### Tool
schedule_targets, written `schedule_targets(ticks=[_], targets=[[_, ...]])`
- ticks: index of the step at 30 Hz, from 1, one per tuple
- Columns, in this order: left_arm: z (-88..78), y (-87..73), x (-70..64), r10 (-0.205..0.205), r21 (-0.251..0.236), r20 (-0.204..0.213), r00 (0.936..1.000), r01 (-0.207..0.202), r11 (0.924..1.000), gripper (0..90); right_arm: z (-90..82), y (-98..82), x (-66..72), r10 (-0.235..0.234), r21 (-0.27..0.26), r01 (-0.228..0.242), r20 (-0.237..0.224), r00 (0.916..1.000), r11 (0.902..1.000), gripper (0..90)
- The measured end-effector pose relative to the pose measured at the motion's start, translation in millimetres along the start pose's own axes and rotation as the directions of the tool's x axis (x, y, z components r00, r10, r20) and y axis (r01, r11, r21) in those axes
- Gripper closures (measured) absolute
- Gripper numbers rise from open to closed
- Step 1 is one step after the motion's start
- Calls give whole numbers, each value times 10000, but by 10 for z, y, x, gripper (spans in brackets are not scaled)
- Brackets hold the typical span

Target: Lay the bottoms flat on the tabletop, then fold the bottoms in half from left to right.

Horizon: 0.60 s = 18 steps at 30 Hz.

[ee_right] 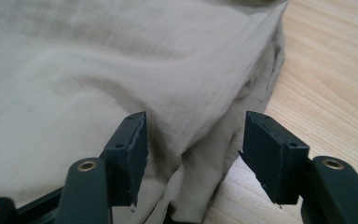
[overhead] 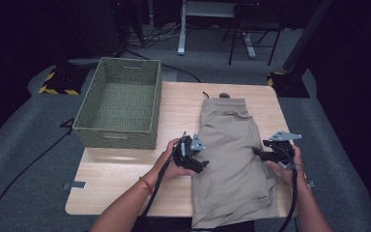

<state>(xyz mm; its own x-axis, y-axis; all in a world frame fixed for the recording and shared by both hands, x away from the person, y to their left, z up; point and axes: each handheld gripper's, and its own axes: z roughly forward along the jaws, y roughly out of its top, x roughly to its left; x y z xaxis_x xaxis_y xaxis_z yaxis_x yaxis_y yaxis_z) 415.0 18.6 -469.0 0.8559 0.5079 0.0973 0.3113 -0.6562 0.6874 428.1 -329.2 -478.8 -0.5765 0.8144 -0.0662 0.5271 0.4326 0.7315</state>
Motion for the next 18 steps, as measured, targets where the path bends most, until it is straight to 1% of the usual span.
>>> schedule_targets(ticks=[2,4,5,6,7,9,10,12,13,14,15,16,17,18], targets=[[115,-20,51,-232,154,-8,9997,232,9996,231,56,-12,-4,159,182,-156,-146,9998,9997,403],[204,-51,74,-370,500,-111,9993,375,9980,222,94,-23,8,101,325,-91,-291,9995,9994,408],[233,-77,79,-627,522,19,9980,625,9967,220,107,-28,20,38,450,-24,-306,9995,9990,415],[251,-103,77,-772,555,156,9969,762,9955,227,119,-37,33,11,520,6,-336,9994,9986,420],[254,-131,67,-879,454,262,9958,866,9952,228,123,-46,48,0,542,21,-390,9992,9985,434],[223,-171,52,-1035,500,667,9924,1002,9937,252,105,-63,70,-15,564,44,-504,9987,9984,442],[203,-187,22,-1009,526,761,9920,971,9939,252,92,-72,84,67,629,-30,-599,9982,9980,443],[156,-196,-38,-721,763,967,9927,649,9950,253,65,-101,125,27,607,18,-752,9972,9982,445],[134,-195,-65,-553,888,1066,9928,459,9950,251,44,-114,147,-78,639,131,-825,9966,9979,442],[115,-193,-91,-362,931,1011,9942,268,9953,246,27,-121,163,-90,707,158,-961,9953,9974,440],[96,-184,-104,-152,957,898,9958,66,9954,232,9,-125,180,-166,771,244,-1003,9948,9967,432],[87,-170,-102,-35,850,807,9967,-33,9964,216,-11,-126,203,-398,798,470,-903,9951,9957,428],[74,-151,-80,-37,836,770,9970,-27,9965,206,-28,-123,220,-592,791,658,-833,9948,9947,422],[71,-128,-44,-151,734,695,9975,99,9973,200,-40,-112,227,-647,763,710,-826,9945,9946,409]])
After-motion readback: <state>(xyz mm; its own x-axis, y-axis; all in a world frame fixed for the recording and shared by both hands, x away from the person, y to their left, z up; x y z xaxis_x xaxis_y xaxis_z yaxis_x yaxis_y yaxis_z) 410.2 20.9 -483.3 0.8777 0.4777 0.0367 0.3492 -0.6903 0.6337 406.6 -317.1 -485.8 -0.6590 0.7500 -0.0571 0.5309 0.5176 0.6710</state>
